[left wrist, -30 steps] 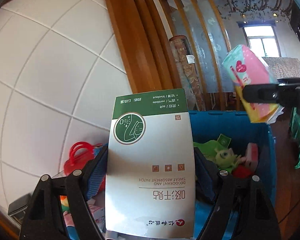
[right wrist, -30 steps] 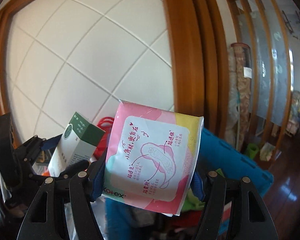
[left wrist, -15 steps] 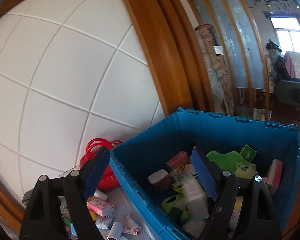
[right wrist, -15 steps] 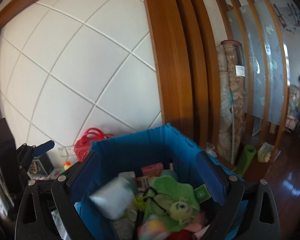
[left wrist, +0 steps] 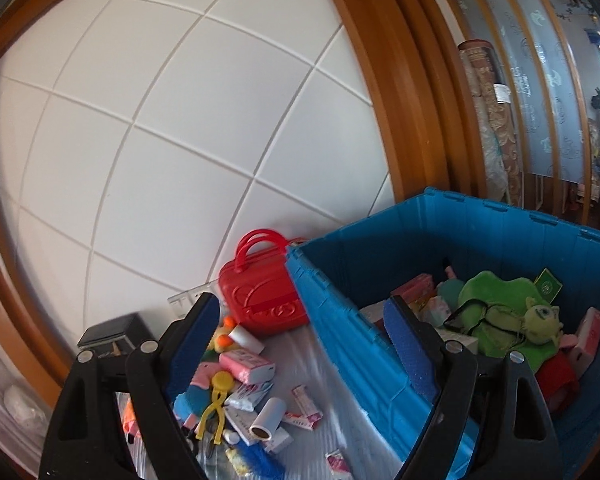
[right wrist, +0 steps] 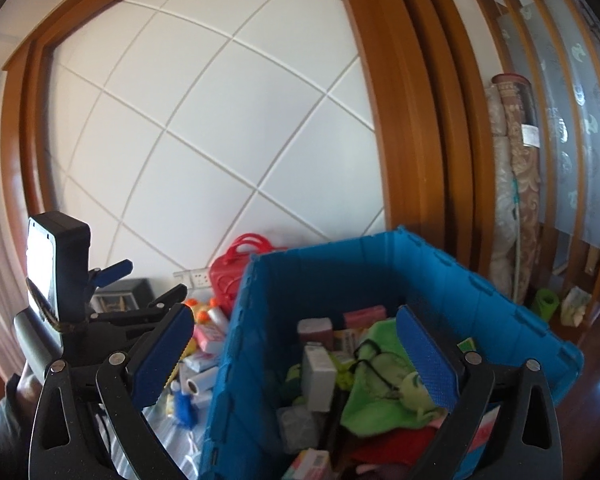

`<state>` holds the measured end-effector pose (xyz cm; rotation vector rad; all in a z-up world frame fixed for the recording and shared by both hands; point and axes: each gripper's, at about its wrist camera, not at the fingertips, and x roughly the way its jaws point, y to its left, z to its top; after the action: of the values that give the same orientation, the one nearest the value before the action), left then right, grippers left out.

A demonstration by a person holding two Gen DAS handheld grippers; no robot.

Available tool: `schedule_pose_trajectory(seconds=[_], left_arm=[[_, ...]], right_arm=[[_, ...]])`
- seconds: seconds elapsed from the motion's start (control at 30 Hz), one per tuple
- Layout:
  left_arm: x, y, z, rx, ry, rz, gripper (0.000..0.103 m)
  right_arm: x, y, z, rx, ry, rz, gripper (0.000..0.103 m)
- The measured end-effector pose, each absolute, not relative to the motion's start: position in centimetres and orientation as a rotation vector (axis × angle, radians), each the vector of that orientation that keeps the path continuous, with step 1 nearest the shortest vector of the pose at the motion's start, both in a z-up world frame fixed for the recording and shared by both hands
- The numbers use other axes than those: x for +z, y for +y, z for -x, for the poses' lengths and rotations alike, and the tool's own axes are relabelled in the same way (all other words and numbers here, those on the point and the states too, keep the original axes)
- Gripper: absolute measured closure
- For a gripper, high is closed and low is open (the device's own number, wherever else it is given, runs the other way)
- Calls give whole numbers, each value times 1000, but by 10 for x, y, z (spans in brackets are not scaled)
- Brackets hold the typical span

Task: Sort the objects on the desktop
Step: 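Move both tools back over the items on the bed, then grasp the black tape roll with the left tool while the right tool grasps the blue brush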

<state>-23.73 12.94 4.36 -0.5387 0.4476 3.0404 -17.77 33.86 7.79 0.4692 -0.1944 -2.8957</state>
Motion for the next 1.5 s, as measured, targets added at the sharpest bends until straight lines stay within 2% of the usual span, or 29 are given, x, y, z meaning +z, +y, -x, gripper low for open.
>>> schedule_pose_trajectory(seconds=[0.33,0.63,0.83,0.97,1.03,1.07,1.3,1.4,1.47,1.5], left_arm=[[24,71,220,3095,396,626,19],[-9,-43,198,3175,350,728,19],[-30,-105,188,3157,386,767,19],[-47,-137,184,3109,407,781,19],[-56,-147,183,3100,436,767,19],[-61,-152,185,3098,442,780,19],[-106,-173,197,3044,388,937,19],[-122,-177,200,3023,426,1011,19],[-129,-181,200,3012,411,1049,19],[-132,-183,200,3015,398,1063,19]], right_arm=[[79,296,166,-2858,-138,-473,0],[53,199,167,-2711,-47,-543,0],[-22,125,188,-2569,47,-774,0],[-112,101,201,-2478,114,-1029,0],[-150,100,209,-2434,82,-1161,9],[-168,99,214,-2422,72,-1225,11],[-226,74,262,-2297,60,-1328,16],[-244,64,286,-2268,72,-1354,17],[-256,58,304,-2249,64,-1370,23],[-261,53,313,-2242,85,-1378,30]])
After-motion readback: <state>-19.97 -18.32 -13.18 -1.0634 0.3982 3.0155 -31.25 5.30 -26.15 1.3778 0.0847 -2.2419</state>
